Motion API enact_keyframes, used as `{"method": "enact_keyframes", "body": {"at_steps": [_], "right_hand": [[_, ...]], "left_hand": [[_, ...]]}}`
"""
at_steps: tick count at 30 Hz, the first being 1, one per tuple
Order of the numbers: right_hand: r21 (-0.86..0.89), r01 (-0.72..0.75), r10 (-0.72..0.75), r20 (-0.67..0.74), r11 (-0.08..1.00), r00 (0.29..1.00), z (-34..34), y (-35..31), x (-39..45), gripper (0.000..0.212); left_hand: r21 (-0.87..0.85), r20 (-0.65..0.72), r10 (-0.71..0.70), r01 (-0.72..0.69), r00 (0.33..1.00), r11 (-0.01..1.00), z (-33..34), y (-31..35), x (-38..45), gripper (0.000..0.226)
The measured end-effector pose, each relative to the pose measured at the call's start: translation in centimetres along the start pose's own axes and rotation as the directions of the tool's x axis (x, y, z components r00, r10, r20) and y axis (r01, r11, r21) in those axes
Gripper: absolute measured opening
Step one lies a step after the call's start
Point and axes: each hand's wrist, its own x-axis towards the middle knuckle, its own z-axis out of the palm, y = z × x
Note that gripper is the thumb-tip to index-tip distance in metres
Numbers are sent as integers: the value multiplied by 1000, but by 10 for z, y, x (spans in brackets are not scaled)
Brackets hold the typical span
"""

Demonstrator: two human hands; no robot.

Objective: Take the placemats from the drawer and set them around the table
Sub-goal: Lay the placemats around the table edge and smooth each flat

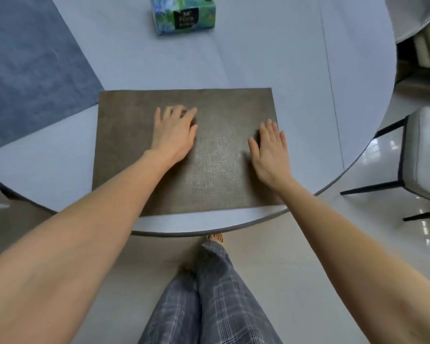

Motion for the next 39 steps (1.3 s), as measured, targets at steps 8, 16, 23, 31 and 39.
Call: {"method": "enact_keyframes", "body": {"at_steps": [8,16,23,31,39], "right_hand": [[-113,297,-290,77,948,954,29,-37,115,64],[-120,40,-39,14,992,999,13,5,122,66],[3,-319,319,-23,948,947,11,-68,126,70],[-81,164,-166,-17,983,986,93,-188,39,62],[-139,152,-161,-58,979,985,100,-190,37,62]], "left_hand": [[39,-20,-57,58,998,998,47,7,33,56],[24,-4,-63,63,998,998,43,5,33,57],[-151,-17,-30,27,999,988,7,-51,44,48],[-46,-9,-31,31,999,998,18,-132,29,56],[-71,-21,-322,320,946,945,22,-166,17,69]]}}
